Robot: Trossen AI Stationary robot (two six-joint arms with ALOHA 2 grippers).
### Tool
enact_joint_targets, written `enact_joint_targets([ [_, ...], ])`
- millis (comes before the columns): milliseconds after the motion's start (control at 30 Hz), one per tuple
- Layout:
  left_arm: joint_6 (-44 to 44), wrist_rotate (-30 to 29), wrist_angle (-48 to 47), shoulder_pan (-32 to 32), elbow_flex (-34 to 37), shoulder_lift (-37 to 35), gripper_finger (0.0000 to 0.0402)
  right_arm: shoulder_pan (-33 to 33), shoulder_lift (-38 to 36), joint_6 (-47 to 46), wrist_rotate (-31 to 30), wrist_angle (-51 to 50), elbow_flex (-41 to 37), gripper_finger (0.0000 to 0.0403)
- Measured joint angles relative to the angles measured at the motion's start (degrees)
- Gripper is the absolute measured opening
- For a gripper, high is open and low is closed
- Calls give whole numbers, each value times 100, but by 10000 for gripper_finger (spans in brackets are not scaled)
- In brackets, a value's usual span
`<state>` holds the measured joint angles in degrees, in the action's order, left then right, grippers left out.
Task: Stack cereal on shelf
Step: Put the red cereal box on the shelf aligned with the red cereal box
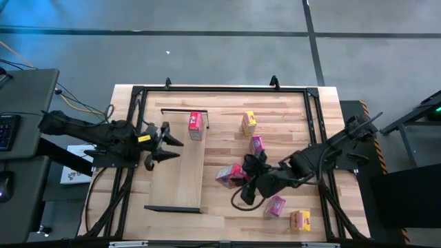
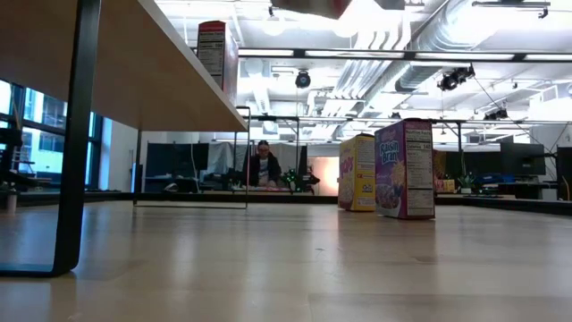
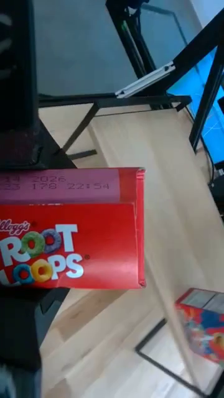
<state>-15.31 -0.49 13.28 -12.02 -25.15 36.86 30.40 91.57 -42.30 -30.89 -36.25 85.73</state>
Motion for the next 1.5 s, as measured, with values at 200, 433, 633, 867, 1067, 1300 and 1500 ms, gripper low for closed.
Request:
enact_joint_targets([
  [200,213,0,1111,-161,-2,882,197,-169,30,459,282,525,-2,142],
  [433,351,-12,2007,-152,-111,1834,197,-448,150,837,839,1111,-3,142],
  [633,408,-16,2015,-152,-560,2472,197,-610,225,1127,972,1322,-4,142],
  [867,501,-16,2037,-152,-961,3181,197,-681,239,1127,1039,1281,-4,142],
  [1067,487,210,2042,-150,-1323,3590,197,-677,251,1130,1043,1097,-11,142],
  [1300,341,794,2050,-169,-1446,3627,197,-678,251,1127,1033,950,-11,142],
  [1500,348,787,2054,-249,-1449,3630,197,-678,251,1127,1028,994,-10,142],
])
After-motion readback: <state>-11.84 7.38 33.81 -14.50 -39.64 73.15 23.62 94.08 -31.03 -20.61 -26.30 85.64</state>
